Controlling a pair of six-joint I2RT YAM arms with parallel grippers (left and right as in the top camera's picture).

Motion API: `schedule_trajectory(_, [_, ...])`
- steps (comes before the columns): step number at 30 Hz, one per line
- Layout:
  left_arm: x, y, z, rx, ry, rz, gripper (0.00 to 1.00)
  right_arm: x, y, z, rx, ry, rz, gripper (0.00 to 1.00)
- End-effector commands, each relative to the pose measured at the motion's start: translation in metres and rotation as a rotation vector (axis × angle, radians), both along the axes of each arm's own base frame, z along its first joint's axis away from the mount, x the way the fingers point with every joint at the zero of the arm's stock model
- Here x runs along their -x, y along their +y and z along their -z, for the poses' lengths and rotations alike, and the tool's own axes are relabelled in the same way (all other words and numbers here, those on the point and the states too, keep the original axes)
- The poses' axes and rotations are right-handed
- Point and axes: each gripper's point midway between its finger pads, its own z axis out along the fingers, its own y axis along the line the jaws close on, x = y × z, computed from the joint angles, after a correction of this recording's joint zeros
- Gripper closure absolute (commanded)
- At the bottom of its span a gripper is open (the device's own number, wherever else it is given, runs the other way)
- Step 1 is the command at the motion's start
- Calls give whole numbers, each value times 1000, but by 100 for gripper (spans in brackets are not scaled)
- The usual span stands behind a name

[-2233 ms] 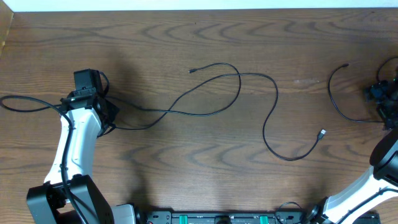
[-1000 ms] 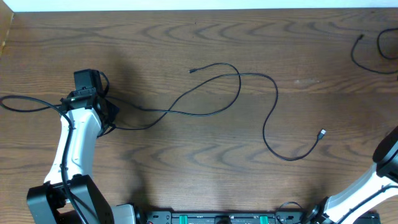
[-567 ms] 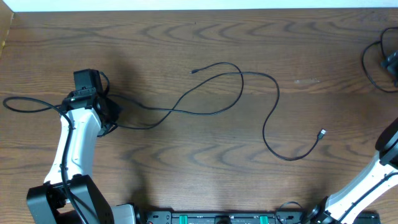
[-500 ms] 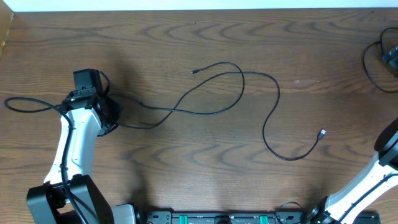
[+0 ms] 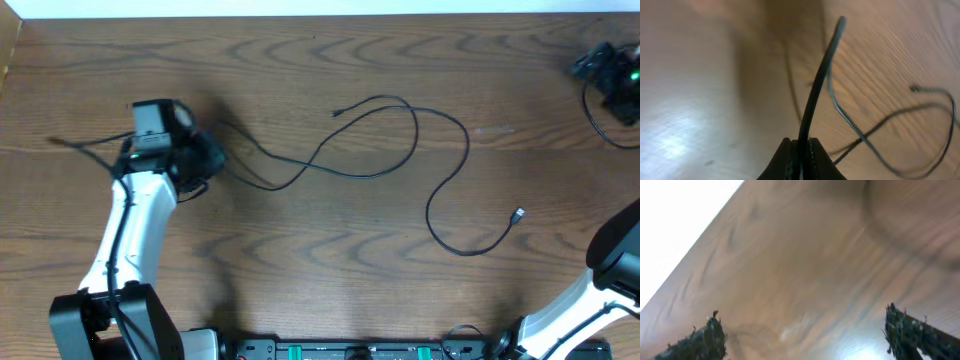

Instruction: Untangle cables

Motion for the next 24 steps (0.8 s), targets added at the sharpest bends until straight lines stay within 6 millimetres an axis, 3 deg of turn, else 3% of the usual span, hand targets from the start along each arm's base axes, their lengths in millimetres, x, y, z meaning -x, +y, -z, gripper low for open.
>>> schedule_trajectory(1, [-8, -36, -13, -42, -88, 224, 92, 4, 51, 0, -136, 17, -111, 1])
schedule_trajectory(7, [-16, -68, -18, -136, -146, 308, 92, 30, 104, 45, -161, 182, -199, 1])
schedule_trajectory(14, [-12, -91, -16, -201, -149, 361, 92, 65, 124, 112, -20, 356, -232, 1])
schedule_trajectory(17, [-11, -95, -15, -234, -149, 368, 92, 73, 135, 127, -25, 375, -245, 1])
schedule_trajectory(20, [-10, -108, -13, -231, -154, 396, 92, 84, 157, 146, -56, 404, -235, 1])
schedule_trajectory(24, [-8, -127, -6, -228, -156, 444, 92, 92, 195, 153, -147, 396, -303, 1])
